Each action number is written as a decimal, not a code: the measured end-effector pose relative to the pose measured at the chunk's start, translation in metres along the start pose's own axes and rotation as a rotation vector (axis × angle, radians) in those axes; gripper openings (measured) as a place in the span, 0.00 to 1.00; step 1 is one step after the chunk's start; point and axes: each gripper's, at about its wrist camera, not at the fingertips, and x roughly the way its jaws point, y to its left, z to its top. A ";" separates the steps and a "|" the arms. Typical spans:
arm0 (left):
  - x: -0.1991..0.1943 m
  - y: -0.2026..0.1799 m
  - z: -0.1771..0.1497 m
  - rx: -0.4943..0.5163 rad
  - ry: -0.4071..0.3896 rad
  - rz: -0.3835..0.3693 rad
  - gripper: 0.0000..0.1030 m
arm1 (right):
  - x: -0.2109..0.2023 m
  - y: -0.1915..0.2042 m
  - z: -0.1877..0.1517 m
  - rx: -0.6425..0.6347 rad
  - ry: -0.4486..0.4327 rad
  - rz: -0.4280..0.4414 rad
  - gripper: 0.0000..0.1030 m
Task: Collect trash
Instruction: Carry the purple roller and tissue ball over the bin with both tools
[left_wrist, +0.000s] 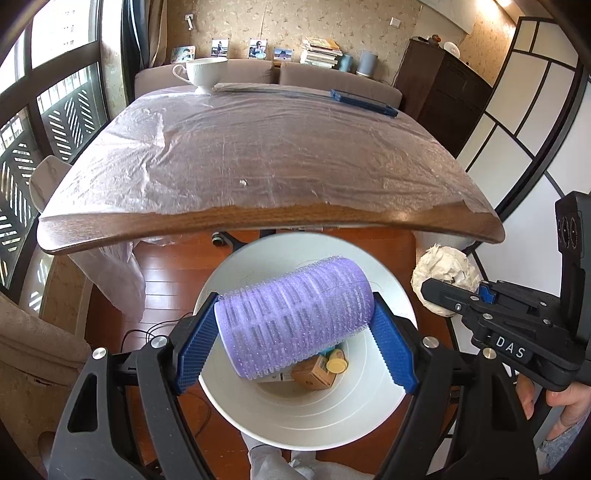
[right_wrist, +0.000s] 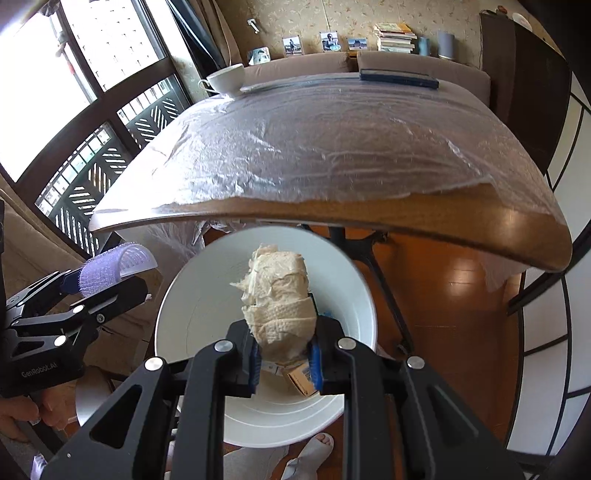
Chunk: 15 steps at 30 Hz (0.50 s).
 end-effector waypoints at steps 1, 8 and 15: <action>0.001 0.000 -0.002 0.007 0.005 0.000 0.77 | 0.002 0.001 -0.002 -0.001 0.005 -0.002 0.20; 0.016 -0.001 -0.016 0.042 0.056 -0.007 0.77 | 0.019 0.004 -0.012 0.017 0.049 -0.015 0.20; 0.032 -0.002 -0.023 0.060 0.096 -0.010 0.77 | 0.036 0.003 -0.015 0.029 0.085 -0.040 0.20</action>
